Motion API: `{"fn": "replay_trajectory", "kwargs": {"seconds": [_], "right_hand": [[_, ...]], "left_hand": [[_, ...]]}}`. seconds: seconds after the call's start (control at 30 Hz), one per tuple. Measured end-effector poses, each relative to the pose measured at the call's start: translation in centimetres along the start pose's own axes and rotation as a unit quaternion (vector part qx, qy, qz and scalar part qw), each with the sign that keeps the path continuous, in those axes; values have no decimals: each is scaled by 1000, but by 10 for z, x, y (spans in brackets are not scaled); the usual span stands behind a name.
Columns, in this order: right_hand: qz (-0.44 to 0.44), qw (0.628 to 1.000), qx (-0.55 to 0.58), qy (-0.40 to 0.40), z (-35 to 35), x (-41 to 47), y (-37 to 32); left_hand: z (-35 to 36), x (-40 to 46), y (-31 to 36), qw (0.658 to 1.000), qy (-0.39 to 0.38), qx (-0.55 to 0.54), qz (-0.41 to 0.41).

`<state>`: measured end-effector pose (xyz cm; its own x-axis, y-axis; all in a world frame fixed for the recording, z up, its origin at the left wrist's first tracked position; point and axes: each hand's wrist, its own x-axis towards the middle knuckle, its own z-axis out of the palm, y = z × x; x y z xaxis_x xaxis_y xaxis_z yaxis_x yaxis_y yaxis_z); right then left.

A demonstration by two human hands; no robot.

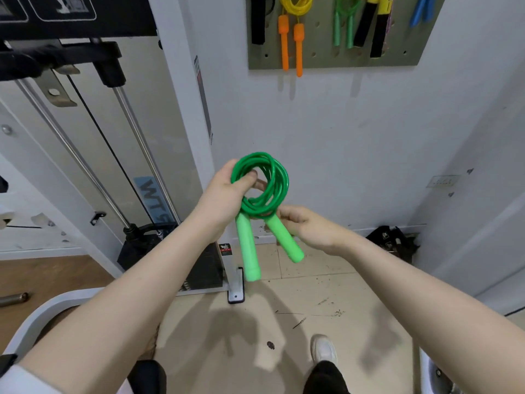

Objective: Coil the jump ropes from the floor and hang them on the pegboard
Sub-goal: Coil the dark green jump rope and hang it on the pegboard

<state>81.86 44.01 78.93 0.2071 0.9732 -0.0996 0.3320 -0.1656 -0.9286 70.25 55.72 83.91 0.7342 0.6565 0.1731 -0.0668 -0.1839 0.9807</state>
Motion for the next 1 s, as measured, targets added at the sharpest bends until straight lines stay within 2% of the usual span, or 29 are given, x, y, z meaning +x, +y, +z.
{"fn": "replay_trajectory", "kwargs": {"seconds": [0.07,0.1,0.17,0.2,0.27,0.3,0.37,0.43,0.53,0.63,0.7,0.8,0.87,0.93,1.0], "right_hand": [[21,998,-62,13,-3,7,13],[24,997,-53,40,-8,14,15],[32,989,66,130,-24,27,2],[15,978,144,149,-34,34,-8],[-47,960,240,140,-56,46,-28],[-71,957,254,123,-66,51,-36],[-80,966,216,117,-84,58,-50],[-79,977,135,147,-106,69,-51],[-80,979,50,182,-146,90,-52],[-67,980,31,185,-191,113,-65],[-86,980,-1,181,-221,127,-75],[-134,973,-29,184,-266,147,-89],[-163,965,-46,198,-296,158,-102],[-195,959,-31,204,-327,170,-119],[-230,950,-23,211,-358,184,-138]], "left_hand": [[0,12,0,999,28,-20,-8],[1,18,-1,999,31,-13,-9],[7,30,-1,999,20,36,-5],[11,37,0,998,14,63,-2],[23,54,3,995,14,98,6],[28,65,6,994,19,104,10],[39,91,12,993,41,109,16],[49,121,16,989,52,135,12],[62,166,19,980,33,196,16],[71,208,28,973,-8,231,15],[77,232,34,984,-25,175,15],[86,272,50,990,-27,117,67],[87,302,72,990,-58,94,90],[90,330,103,985,-88,106,100],[96,355,134,974,-88,173,112]]}}
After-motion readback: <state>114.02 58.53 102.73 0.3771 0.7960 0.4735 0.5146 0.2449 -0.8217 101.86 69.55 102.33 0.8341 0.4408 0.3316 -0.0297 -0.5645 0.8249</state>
